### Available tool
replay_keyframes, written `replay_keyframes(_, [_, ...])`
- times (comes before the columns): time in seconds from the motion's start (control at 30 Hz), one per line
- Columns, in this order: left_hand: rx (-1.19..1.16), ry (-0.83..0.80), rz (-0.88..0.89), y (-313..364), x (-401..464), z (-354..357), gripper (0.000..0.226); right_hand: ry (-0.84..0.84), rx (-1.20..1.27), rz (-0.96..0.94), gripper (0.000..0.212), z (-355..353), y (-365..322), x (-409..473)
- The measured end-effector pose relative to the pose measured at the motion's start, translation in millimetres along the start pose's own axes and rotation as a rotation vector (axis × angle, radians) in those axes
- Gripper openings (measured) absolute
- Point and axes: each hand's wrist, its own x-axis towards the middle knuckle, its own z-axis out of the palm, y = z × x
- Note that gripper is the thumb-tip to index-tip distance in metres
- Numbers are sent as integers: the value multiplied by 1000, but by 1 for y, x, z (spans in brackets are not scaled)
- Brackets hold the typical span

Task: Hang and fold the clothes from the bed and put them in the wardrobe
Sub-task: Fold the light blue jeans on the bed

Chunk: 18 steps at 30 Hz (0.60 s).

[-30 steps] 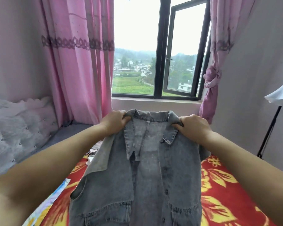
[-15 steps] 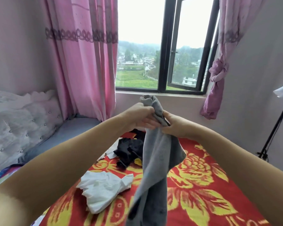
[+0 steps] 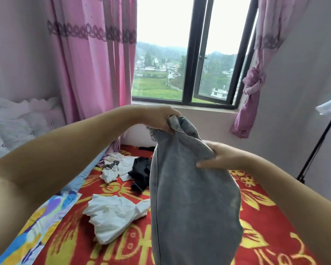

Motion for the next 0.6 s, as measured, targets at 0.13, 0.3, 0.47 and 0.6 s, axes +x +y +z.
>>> replay_keyframes(0.13, [61,-106,-42,-7,13,-6,28,-79,-93,223,9,-4,28,-8])
replay_keyframes(0.3, [139,-106,-107,-21,37,-12,23,16,-173,262,11,-15,36,13])
replay_keyframes(0.47, [253,-59,-182,-44,68,8,16,193,-399,315,20,-8,71,66])
replay_keyframes(0.6, [300,119,-213,-62,76,20,29,402,-353,306,19,-10,92,95])
